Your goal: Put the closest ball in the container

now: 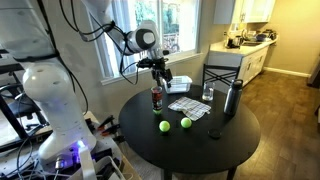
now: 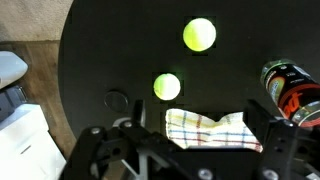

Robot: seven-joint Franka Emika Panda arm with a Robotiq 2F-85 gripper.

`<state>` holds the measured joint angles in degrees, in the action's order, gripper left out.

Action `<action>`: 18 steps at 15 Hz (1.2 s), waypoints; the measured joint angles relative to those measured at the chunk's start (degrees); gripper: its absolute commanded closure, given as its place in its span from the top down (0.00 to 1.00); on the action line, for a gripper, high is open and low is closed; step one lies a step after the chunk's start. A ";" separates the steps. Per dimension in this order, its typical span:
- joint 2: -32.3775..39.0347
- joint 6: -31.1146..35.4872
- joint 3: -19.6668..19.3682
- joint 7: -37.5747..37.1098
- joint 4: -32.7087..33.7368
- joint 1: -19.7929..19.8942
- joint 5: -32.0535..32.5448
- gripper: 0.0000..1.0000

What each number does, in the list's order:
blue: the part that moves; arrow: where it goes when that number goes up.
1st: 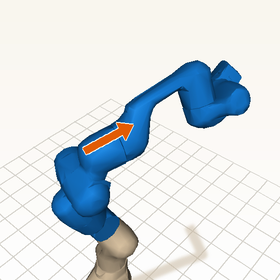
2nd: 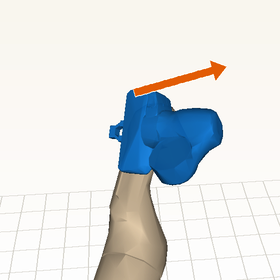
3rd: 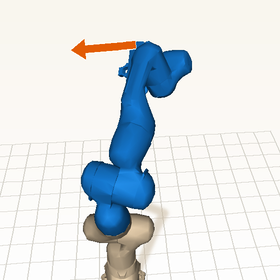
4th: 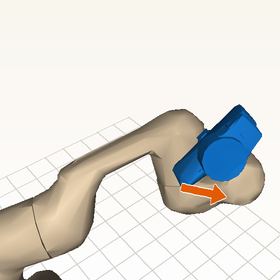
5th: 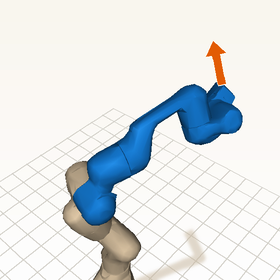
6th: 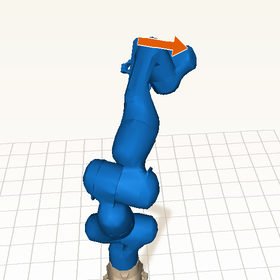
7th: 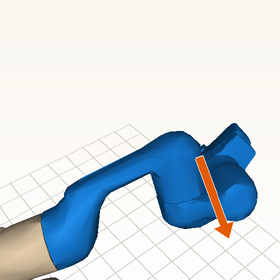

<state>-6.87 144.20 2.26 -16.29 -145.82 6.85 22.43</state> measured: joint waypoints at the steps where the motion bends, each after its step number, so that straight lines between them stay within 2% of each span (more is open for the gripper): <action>1: 0.00 -0.02 -0.05 0.02 0.00 0.00 0.00 1.00; 10: 0.40 1.35 -1.04 -0.96 -0.02 -0.24 0.84 1.00; 14: 3.93 8.02 -3.43 -5.04 -0.33 0.87 5.44 1.00; 18: 12.56 18.71 -6.90 -7.46 -0.20 1.41 8.40 1.00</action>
<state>5.70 162.91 -4.64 -23.75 -146.01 8.26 30.83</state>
